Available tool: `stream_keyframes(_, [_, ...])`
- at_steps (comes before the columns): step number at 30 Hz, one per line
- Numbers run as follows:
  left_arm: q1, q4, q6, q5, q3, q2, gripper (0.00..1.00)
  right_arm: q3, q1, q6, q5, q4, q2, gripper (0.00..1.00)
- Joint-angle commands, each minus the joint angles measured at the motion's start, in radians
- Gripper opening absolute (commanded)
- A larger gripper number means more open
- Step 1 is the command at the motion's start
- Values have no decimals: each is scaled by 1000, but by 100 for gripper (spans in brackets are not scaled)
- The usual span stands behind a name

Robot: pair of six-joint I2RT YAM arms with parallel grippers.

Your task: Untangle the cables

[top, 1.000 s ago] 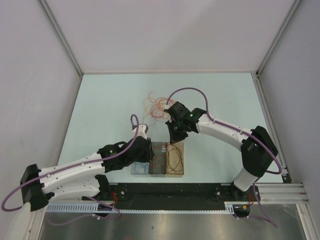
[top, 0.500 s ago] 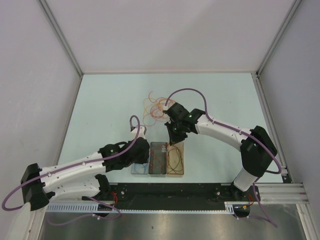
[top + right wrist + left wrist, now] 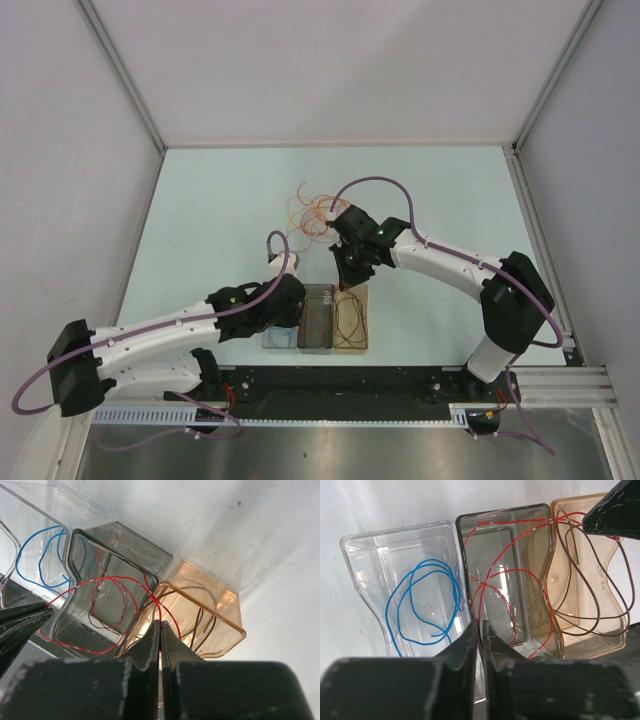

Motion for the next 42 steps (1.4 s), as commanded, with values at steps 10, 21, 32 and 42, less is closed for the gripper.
stream_keyframes(10, [-6, 184, -2, 107, -20, 80, 0, 83, 18, 7, -25, 17, 2, 0])
stream_keyframes(21, [-6, 259, -16, 155, -27, 217, 0, 143, 119, 66, -116, 71, 160, 0])
stream_keyframes(32, [-6, 218, -27, 133, -38, 175, 23, 136, 142, 112, -91, 66, 241, 0])
stream_keyframes(42, [-6, 113, -19, 81, 26, 42, 59, 137, 136, 107, -99, 78, 234, 0])
